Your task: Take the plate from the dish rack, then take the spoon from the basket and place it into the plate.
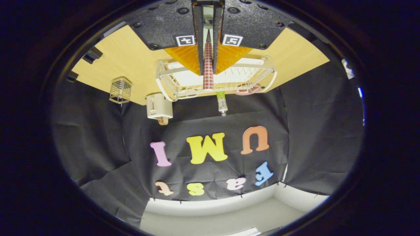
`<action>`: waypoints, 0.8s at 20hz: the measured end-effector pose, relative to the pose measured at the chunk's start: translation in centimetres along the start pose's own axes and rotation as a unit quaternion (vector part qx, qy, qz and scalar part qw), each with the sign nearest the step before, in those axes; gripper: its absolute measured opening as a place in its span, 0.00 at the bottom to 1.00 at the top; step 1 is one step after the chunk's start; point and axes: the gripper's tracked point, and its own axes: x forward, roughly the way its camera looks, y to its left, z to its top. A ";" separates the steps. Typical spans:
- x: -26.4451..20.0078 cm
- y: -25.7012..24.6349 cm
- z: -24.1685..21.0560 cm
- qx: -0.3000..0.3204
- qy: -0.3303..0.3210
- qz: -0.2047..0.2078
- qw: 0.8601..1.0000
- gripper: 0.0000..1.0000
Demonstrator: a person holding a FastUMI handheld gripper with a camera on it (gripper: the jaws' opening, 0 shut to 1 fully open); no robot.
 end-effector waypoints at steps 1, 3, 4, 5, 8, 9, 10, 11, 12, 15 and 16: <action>0.1 0.0 -0.4 -0.001 0.003 0.000 1.000 0.17; 0.1 -0.2 -1.1 0.000 0.012 -0.001 1.000 0.18; 0.0 -0.2 -1.1 -0.002 0.013 0.003 1.000 0.19; -0.1 -0.5 -1.1 -0.004 0.012 0.001 1.000 0.19; -0.4 -1.6 -0.6 -0.009 0.004 -0.005 1.000 0.20; -0.6 -2.3 -0.2 -0.015 0.000 -0.013 1.000 0.21; -0.6 -2.3 -0.3 -0.020 -0.002 -0.015 1.000 0.24; -0.8 -2.6 -0.2 -0.024 0.000 -0.015 1.000 0.26; -1.1 -2.9 0.0 -0.025 0.001 -0.013 1.000 0.32; -1.8 -3.9 0.7 -0.028 0.005 -0.011 1.000 0.52; -2.2 -4.5 0.9 -0.030 0.010 -0.012 0.999 0.62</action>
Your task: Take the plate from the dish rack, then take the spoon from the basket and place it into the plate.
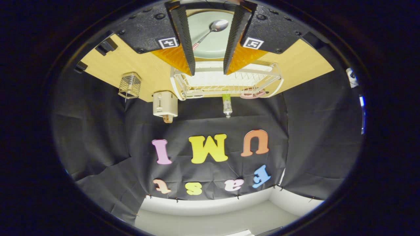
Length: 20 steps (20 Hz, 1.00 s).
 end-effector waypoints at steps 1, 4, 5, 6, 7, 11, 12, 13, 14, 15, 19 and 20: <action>-0.4 -0.2 0.3 0.000 0.005 0.003 1.000 0.72; -1.9 -2.0 2.3 0.008 -0.004 -0.008 1.000 1.00; -2.4 -2.9 3.3 0.011 -0.011 -0.021 1.000 1.00; -3.0 -3.8 3.9 0.012 -0.014 -0.033 0.999 1.00; -3.7 -4.1 4.7 0.011 -0.015 -0.031 0.999 1.00; -6.7 -6.2 7.5 -0.007 -0.013 -0.022 1.000 1.00; -7.6 -6.9 8.2 -0.011 -0.014 -0.024 1.000 1.00; -8.4 -7.9 9.0 -0.010 -0.020 -0.034 0.999 1.00; -9.4 -8.5 9.8 -0.004 -0.027 -0.038 0.999 1.00; -10.4 -8.5 10.6 0.008 -0.034 -0.033 0.999 1.00; -13.6 -10.4 12.8 0.008 -0.059 -0.036 0.998 1.00; -14.0 -10.4 13.0 0.008 -0.063 -0.032 0.997 1.00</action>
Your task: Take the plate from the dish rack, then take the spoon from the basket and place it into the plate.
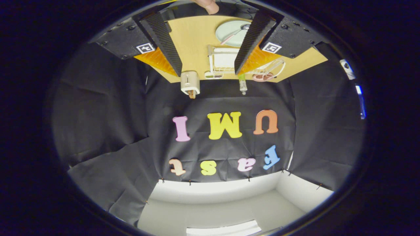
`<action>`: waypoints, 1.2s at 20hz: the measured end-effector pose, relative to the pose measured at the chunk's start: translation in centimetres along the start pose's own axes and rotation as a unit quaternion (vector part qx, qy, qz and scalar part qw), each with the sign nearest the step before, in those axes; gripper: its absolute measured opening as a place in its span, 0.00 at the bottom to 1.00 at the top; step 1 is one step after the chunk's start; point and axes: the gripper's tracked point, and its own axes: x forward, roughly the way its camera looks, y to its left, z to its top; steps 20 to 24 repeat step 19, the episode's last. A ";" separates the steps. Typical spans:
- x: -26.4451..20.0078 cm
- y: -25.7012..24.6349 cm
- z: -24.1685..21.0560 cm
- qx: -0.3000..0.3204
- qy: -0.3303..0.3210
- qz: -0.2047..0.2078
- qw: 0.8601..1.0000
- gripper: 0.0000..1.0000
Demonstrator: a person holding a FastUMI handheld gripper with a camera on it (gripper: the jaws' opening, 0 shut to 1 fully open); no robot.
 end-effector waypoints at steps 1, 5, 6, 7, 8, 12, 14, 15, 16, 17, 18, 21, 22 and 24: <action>-0.3 -0.1 0.1 -0.001 0.002 0.005 1.000 1.00; -1.0 -1.7 0.3 -0.005 0.003 -0.005 1.000 1.00; -1.0 -1.8 0.2 -0.006 0.002 -0.008 1.000 1.00; -1.0 -1.8 0.0 -0.006 0.003 -0.007 1.000 1.00; -1.0 -1.6 -0.1 -0.007 0.003 -0.005 1.000 1.00; -0.8 -1.4 -1.0 -0.016 0.011 -0.002 1.000 1.00; -0.7 -1.1 -1.3 -0.018 0.013 -0.002 1.000 1.00; -0.6 -0.9 -1.3 -0.018 0.014 -0.001 1.000 1.00; -0.6 -0.8 -1.5 -0.018 0.015 0.000 1.000 1.00; -0.7 -0.7 -1.5 -0.019 0.015 0.001 1.000 1.00; -0.6 -0.8 -1.7 -0.019 0.016 0.000 1.000 1.00; -0.7 -0.8 -1.7 -0.020 0.016 0.000 1.000 1.00; -0.7 -0.8 -1.7 -0.020 0.016 0.000 1.000 1.00; -0.7 -0.8 -1.7 -0.020 0.016 0.000 1.000 1.00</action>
